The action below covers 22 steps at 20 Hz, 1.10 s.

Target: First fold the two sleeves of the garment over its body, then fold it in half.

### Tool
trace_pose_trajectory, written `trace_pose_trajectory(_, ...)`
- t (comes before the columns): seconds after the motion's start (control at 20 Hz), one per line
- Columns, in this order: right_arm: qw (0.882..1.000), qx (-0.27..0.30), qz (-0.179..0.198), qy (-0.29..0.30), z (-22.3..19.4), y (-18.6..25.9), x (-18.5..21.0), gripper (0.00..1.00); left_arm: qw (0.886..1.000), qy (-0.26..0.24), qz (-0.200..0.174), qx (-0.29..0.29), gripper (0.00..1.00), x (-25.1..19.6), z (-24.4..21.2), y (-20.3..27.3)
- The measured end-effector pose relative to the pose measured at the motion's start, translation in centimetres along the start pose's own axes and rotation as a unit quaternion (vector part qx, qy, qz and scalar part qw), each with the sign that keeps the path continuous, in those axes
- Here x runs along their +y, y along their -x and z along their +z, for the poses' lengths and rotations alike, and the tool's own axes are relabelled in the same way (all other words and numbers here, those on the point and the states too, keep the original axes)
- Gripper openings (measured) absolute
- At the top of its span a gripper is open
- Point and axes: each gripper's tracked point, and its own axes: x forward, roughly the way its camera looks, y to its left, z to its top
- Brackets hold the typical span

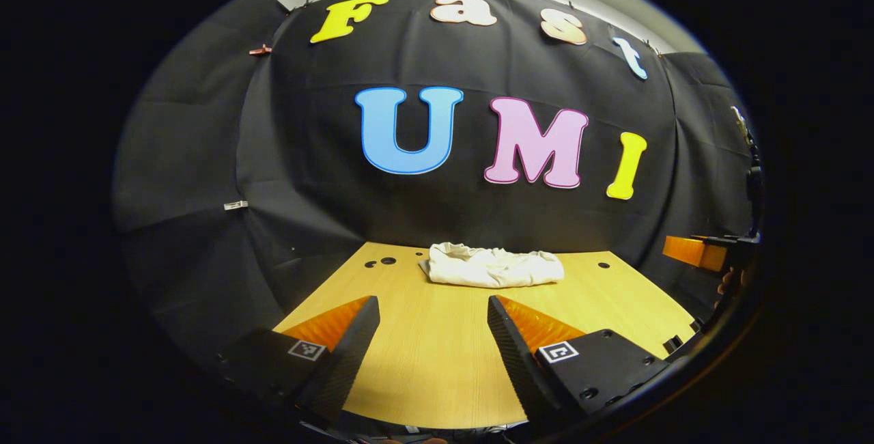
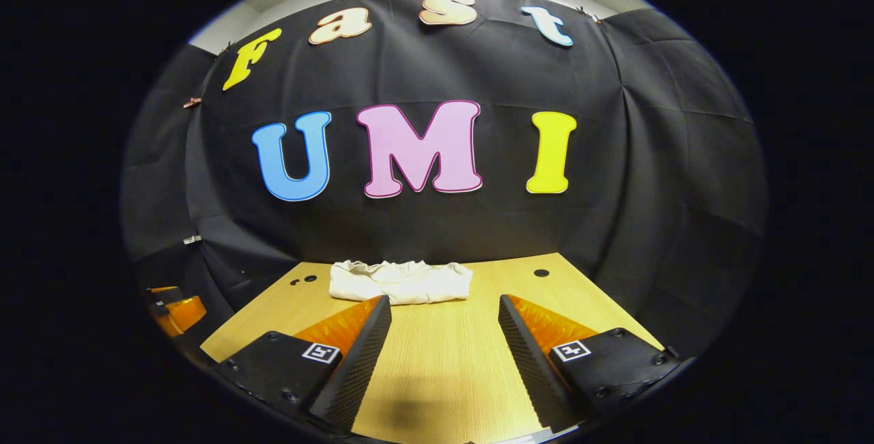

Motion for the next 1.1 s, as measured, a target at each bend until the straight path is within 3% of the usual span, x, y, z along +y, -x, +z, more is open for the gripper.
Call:
trace_pose_trajectory(0.35,1.000,0.018,0.014,-0.003,-0.8,-1.0,0.4,0.96,1.000,-0.010,0.007,-0.003,0.98,-0.3,1.0,-1.0)
trace_pose_trajectory(1.1,1.000,0.012,0.003,-0.005,-0.5,-0.9,-2.1,0.96,1.000,-0.016,0.008,0.002,0.98,-1.5,0.9,-0.8)
